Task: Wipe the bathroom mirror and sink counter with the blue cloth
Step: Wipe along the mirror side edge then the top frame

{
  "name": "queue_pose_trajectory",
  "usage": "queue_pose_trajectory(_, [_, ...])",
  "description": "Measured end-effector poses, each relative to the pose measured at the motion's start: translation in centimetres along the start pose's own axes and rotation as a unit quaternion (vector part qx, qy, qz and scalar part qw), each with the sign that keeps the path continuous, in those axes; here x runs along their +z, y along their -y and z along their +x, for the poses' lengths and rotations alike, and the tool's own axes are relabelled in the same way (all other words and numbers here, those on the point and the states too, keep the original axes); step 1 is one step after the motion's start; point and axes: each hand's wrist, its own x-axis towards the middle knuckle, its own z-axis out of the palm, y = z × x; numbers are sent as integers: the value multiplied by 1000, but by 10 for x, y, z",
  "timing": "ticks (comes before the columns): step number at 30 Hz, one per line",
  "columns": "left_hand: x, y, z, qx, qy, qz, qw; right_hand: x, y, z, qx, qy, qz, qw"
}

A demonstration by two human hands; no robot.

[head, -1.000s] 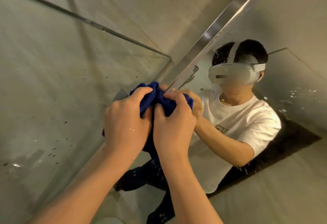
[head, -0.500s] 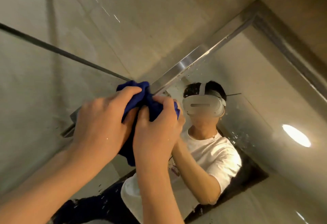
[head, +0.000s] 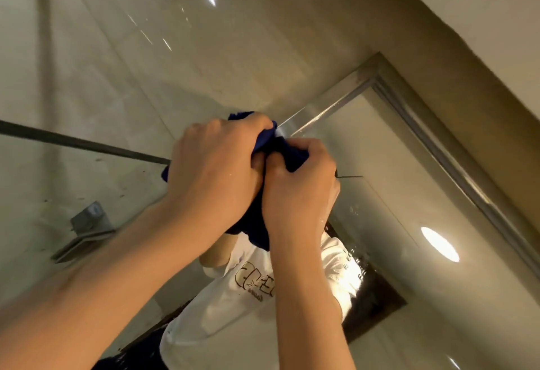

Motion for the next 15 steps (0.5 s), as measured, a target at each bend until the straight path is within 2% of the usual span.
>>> queue_pose_trajectory(4, [-6, 11, -19, 11, -4, 1, 1000, 10, -6, -21, 18, 4, -18, 1000])
queue_pose_trajectory(7, [-12, 20, -33, -23, 15, -5, 1000, 14, -8, -33, 33, 36, -11, 999])
queue_pose_trajectory(10, [-16, 17, -28, -67, 40, -21, 997, 8, -2, -29, 15, 60, -56, 996])
queue_pose_trajectory(15, [0, -18, 16, -66, 10, -78, 995, -25, 15, 19, -40, 15, -86, 995])
